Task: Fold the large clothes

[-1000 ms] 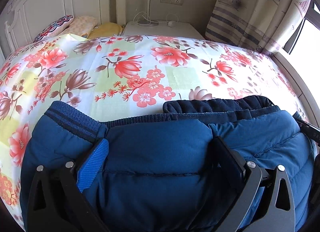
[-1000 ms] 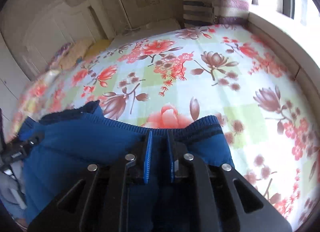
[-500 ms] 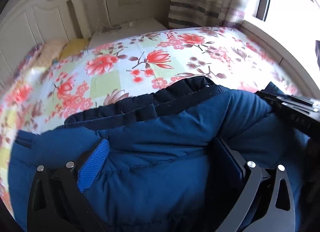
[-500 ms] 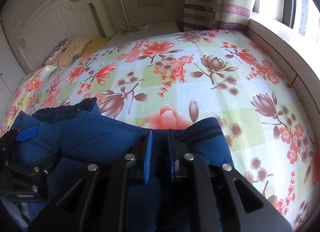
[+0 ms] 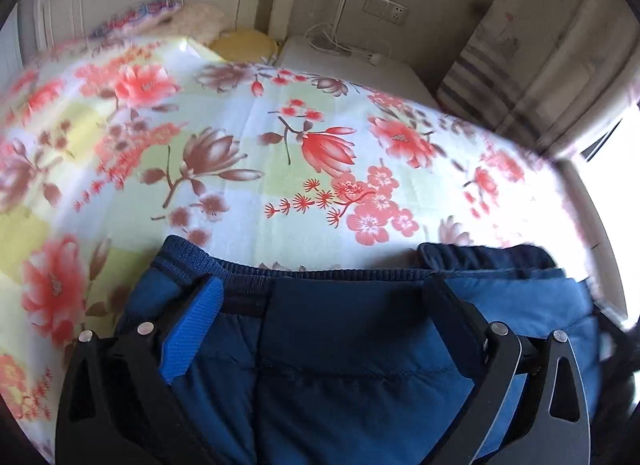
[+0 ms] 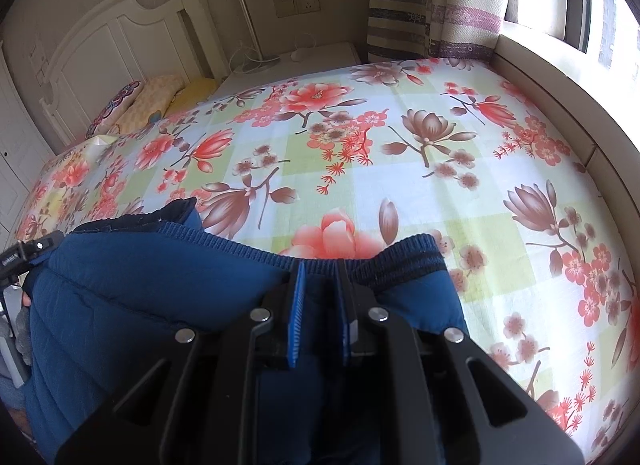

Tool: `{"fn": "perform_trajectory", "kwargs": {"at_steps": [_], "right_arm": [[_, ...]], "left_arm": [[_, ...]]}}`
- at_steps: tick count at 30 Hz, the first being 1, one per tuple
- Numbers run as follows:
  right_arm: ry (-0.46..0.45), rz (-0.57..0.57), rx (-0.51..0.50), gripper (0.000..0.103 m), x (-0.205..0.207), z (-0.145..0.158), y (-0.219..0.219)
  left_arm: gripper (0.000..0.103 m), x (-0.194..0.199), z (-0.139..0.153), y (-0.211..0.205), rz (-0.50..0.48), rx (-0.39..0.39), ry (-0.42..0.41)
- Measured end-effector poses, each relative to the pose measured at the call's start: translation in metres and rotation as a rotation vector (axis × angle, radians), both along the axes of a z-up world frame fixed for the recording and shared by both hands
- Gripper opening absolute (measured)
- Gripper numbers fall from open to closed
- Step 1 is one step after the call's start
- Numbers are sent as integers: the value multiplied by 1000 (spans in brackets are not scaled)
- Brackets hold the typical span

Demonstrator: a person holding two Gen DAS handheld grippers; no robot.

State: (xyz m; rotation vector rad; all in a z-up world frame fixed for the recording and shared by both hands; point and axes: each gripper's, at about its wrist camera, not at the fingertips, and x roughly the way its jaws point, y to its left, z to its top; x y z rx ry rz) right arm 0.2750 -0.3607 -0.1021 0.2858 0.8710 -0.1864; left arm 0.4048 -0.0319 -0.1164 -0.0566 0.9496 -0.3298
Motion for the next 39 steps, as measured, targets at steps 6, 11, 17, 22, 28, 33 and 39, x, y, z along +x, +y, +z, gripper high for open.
{"fn": "perform_trajectory", "kwargs": {"at_steps": [6, 11, 17, 22, 28, 33, 39], "right_arm": [[38, -36, -124, 22, 1, 17, 17], [-85, 237, -259, 65, -17, 65, 125], [16, 527, -436, 65, -12, 17, 233], [-28, 358, -363, 65, -27, 35, 173], [-27, 0, -198, 65, -74, 18, 38], [-15, 14, -143, 68, -63, 5, 37], [-13, 13, -153, 68, -55, 2, 34]], "left_arm": [[97, -5, 2, 2, 11, 6, -22], [98, -4, 1, 2, 11, 10, -23], [98, -3, 1, 5, 7, -36, -10], [98, -2, 1, 5, 4, -37, -8], [98, -2, 0, 6, 3, -39, -8], [99, -2, 0, 4, 5, -28, -10], [95, -48, 44, -12, 1, 38, -131]]}}
